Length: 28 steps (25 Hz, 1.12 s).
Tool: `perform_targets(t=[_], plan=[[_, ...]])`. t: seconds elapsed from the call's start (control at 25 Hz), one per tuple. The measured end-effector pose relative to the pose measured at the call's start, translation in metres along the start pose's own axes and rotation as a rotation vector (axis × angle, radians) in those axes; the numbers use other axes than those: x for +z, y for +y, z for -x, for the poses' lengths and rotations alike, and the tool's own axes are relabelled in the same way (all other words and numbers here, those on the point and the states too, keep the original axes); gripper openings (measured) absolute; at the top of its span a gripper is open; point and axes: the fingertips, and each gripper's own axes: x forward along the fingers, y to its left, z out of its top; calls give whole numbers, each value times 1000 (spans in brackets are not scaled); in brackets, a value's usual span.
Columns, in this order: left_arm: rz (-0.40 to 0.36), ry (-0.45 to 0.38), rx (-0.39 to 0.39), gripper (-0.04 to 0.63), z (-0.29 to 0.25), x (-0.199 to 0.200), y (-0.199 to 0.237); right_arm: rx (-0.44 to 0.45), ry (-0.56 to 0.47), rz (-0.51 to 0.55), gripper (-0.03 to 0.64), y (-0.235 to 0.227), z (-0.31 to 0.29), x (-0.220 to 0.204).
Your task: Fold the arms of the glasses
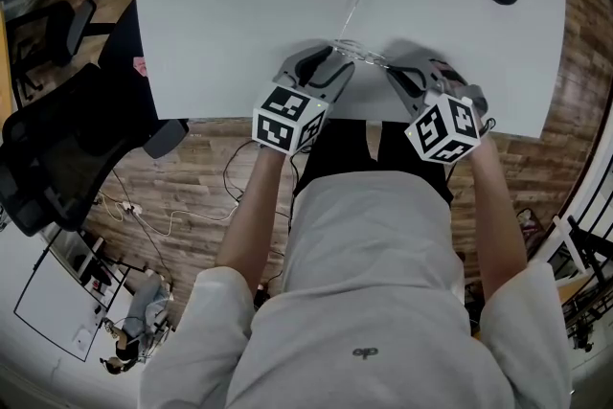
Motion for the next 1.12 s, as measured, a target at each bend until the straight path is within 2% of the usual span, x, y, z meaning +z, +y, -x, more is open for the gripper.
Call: perform_targets(t=[0.28, 0.48, 0.68, 1.12], plan=[[-47, -6, -30, 189, 1, 8, 3, 27, 11, 52, 8, 3, -2, 0], [-164, 53, -106, 206, -3, 9, -6, 45, 25, 85, 8, 4, -1, 1], [-234, 108, -126, 210, -8, 5, -7, 49, 35, 100, 8, 4, -1, 1], [-258, 124, -144, 210, -11, 0, -12, 52, 41, 101, 8, 4, 0, -1]])
